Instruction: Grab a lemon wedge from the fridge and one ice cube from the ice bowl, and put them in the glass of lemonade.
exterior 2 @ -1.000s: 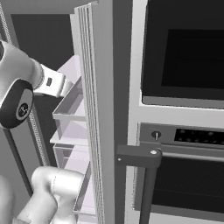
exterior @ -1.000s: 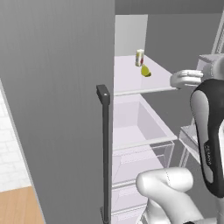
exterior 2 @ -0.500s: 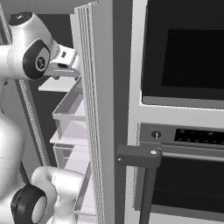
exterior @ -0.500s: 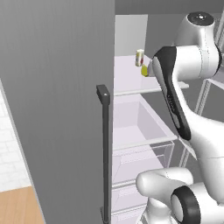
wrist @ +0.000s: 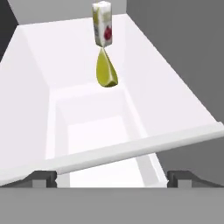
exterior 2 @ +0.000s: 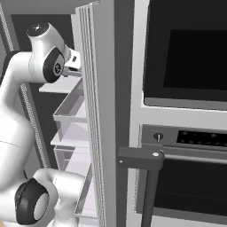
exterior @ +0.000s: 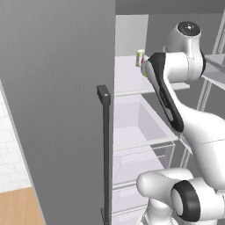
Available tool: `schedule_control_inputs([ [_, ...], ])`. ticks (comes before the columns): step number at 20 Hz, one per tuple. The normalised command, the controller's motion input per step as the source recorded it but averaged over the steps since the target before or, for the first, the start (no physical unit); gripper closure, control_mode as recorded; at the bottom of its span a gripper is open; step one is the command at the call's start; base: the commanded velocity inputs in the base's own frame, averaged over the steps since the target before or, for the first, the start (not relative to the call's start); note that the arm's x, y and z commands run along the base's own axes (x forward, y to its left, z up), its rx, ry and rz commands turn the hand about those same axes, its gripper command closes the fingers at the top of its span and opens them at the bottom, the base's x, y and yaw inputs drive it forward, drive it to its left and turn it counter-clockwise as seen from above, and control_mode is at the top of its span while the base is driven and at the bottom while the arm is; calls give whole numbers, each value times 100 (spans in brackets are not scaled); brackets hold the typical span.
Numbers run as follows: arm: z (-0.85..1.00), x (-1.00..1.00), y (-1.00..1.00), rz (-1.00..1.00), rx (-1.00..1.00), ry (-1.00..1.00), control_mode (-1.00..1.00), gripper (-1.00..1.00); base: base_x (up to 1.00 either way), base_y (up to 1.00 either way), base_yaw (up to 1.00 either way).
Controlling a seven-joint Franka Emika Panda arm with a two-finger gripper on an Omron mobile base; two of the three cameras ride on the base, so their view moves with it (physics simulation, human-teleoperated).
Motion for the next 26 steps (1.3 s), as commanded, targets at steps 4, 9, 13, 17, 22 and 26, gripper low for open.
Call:
schedule_control_inputs([
  [4, 0, 32, 0, 0, 0, -31, -100, -100, 0, 0, 0],
  [9, 16, 62, 0, 0, -1, 1, -100, -100, 0, 0, 0],
  [13, 14, 62, 0, 0, 0, 13, -100, -100, 0, 0, 0],
  [17, 0, 71, 0, 0, 0, 13, -100, -100, 0, 0, 0],
  [22, -26, 58, -12, 0, 0, 7, -100, -100, 0, 0, 0],
  [26, -21, 46, -25, 1, 0, 0, -100, -100, 0, 0, 0],
])
